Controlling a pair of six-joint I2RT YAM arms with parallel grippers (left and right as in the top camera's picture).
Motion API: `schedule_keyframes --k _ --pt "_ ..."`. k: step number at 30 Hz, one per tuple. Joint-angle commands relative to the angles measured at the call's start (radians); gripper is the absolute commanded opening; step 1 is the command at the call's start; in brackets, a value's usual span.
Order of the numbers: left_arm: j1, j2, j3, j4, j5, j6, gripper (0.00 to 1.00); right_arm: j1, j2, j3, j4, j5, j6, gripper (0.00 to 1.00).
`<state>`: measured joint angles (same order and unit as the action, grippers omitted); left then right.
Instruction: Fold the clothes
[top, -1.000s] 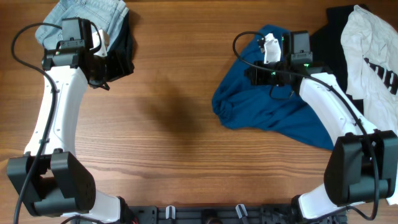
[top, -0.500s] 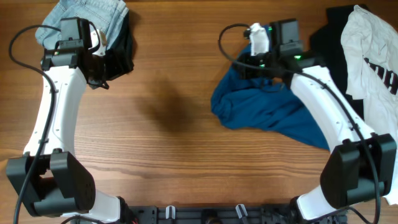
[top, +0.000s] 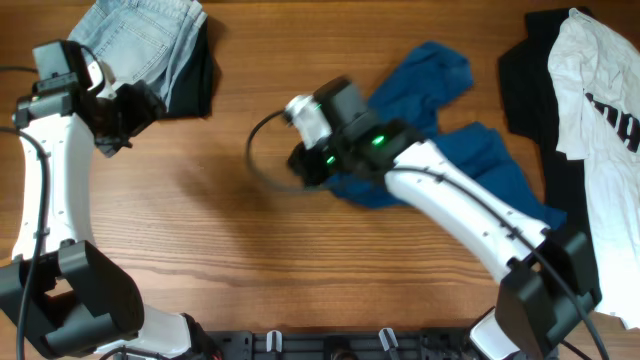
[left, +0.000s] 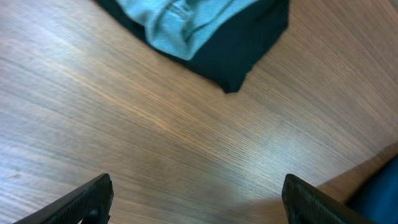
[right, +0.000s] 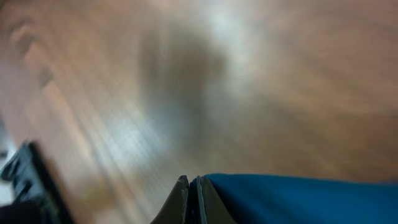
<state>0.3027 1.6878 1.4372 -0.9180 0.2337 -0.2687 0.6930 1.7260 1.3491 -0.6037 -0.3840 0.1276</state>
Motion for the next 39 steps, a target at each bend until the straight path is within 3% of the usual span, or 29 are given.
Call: schedule_keyframes --k 1,9,10,11,12,13,15,21,27,34,39 --pt "0.026 0.000 0.000 -0.018 0.001 0.003 0.87 0.101 -0.021 0.019 -0.006 0.002 0.029 0.04" --pt "0.033 0.000 0.000 -0.021 -0.009 0.030 0.87 0.256 -0.021 0.019 -0.069 -0.034 -0.036 0.08" --pt "0.039 0.000 0.000 -0.021 -0.026 0.030 0.87 0.267 -0.021 0.019 -0.084 -0.071 -0.093 0.23" --pt "0.050 0.000 0.000 -0.022 -0.035 0.030 0.88 0.271 -0.021 0.019 -0.106 -0.106 -0.133 0.48" --pt "0.062 0.000 0.000 -0.024 -0.038 0.030 0.88 0.270 -0.021 0.019 -0.125 -0.115 -0.137 0.62" --pt "0.077 0.000 0.000 -0.026 -0.037 0.030 0.88 0.262 -0.023 0.019 -0.142 -0.115 -0.131 0.73" --pt "0.114 0.000 0.000 -0.034 -0.037 0.029 0.88 0.215 -0.037 0.019 -0.153 -0.115 -0.078 0.80" --pt "0.167 0.000 0.000 -0.063 -0.035 0.070 0.87 -0.110 -0.109 0.019 -0.117 -0.023 0.041 0.88" --pt "0.116 0.000 0.000 -0.067 -0.013 0.087 0.88 -0.401 -0.016 0.018 -0.063 0.037 0.031 0.85" --pt "-0.010 0.001 0.000 -0.066 -0.018 0.139 0.89 -0.477 0.163 0.018 -0.024 0.036 0.033 0.85" --pt "-0.059 0.001 0.000 -0.067 -0.023 0.158 0.89 -0.475 0.265 0.018 0.005 0.016 0.058 0.73"
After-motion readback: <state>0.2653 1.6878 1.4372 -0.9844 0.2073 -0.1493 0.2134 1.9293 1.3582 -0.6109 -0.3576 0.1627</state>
